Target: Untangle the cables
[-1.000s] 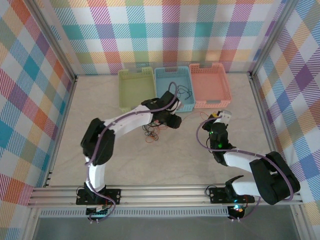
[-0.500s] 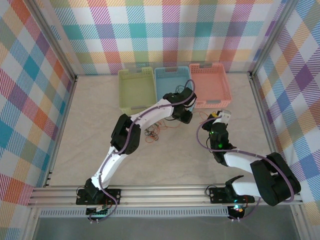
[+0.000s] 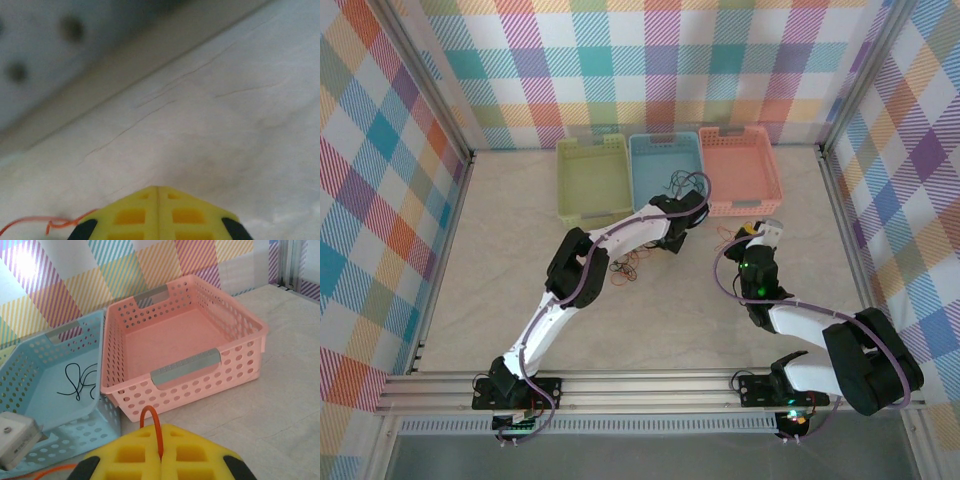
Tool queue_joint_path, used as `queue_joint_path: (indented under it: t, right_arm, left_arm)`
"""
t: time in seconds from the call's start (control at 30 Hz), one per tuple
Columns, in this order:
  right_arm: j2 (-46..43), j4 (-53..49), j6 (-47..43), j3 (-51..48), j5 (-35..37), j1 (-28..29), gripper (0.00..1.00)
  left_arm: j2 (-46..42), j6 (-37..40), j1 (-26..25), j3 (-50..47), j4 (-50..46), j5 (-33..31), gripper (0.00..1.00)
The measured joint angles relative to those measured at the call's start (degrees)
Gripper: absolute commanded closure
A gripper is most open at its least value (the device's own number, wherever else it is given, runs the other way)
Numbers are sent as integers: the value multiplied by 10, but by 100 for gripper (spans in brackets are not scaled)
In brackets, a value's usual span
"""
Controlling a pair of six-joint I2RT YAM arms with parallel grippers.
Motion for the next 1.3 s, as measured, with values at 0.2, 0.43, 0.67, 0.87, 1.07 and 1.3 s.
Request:
queue_joint_path:
  t: [0.2,0.43,0.67,0.87,1.07,1.3]
  right_arm:
    - [0,-1,2,1,-24,4,100]
    - [-1,-2,2,6,-43,6,100]
    - [-11,3,2,10,-73,16,100]
    - [-11,15,6,18,-110,27,100]
    - [-11,15,6,19,-91,21,100]
    - [-11,-2,6,19,-28,0,100]
  left_arm:
    - [-81,-4,-1,-119,41,-58,100]
    - [-203,-16,-3,-226,99,-67,99]
    - [-297,-26,-3,-313,145,-72,94]
    - [-387,-30,8,-393,194,-65,91]
    - [-504,-48,49,-473,222,-73,88]
    - [-592,-68,79,-539,244,-125,81]
